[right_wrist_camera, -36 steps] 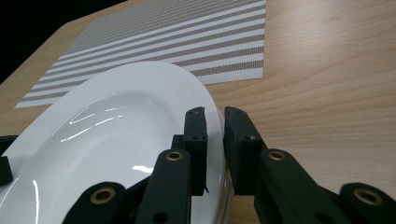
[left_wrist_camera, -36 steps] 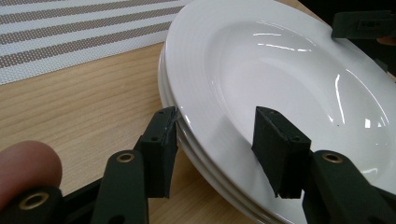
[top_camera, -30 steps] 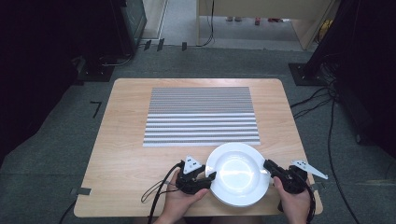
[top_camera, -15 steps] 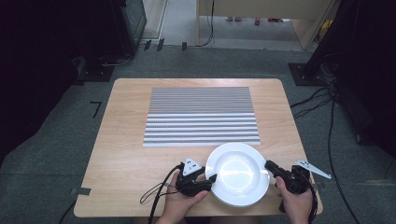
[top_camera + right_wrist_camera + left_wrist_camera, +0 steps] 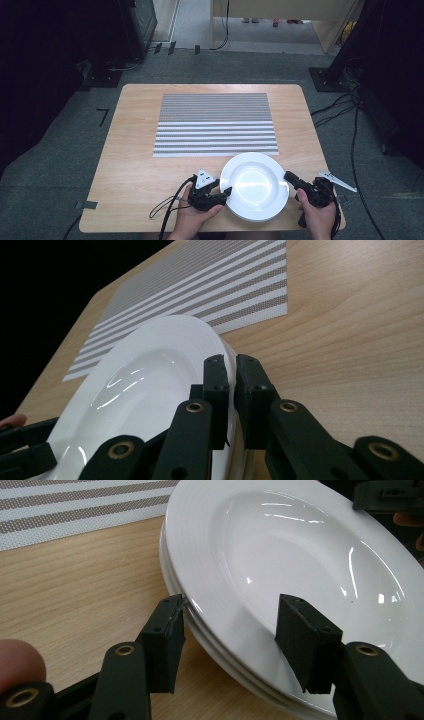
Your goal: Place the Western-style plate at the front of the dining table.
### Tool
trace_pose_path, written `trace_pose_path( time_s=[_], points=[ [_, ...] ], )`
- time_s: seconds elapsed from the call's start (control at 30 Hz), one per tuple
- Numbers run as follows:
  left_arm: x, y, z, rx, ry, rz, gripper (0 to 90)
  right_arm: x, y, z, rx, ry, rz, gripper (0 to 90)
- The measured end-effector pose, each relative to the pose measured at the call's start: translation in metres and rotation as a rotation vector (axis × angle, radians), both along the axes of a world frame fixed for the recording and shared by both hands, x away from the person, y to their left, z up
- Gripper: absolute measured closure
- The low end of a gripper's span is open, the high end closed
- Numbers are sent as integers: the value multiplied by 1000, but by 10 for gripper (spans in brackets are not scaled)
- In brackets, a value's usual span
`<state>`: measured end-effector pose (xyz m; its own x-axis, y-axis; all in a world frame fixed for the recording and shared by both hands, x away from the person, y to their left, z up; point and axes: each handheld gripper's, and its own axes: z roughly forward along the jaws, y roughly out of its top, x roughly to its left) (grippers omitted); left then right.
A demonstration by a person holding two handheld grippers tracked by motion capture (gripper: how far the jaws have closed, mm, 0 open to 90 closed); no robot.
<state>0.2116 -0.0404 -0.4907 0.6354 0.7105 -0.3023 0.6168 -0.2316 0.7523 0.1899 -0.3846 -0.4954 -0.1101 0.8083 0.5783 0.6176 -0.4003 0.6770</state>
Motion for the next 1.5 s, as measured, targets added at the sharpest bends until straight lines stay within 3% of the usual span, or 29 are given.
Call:
trace_pose_path(
  time_s=[0.1, 0.7, 0.8, 1.07, 1.33, 1.43, 1.5],
  points=[
    [0, 0, 0, 2, 1, 0, 462, 0, -2, -1, 46, -2, -2, 851],
    [0, 0, 0, 3, 5, -9, 444, -2, -6, -1, 73, 32, 17, 846],
    [0, -1, -1, 4, 5, -6, 425, 0, -8, -2, 107, 51, 17, 840],
    [-2, 2, 1, -2, 17, -35, 425, 0, -11, -3, 136, 78, 29, 817],
    [-2, 6, 0, -36, 55, -38, 433, 1, -11, -5, 151, 92, 28, 824],
    [0, 9, -2, -63, 94, -40, 436, 2, -12, -7, 167, 80, 33, 839],
    [-1, 9, -3, -61, 85, -38, 437, 1, -12, -7, 173, 68, 31, 839]
  ],
)
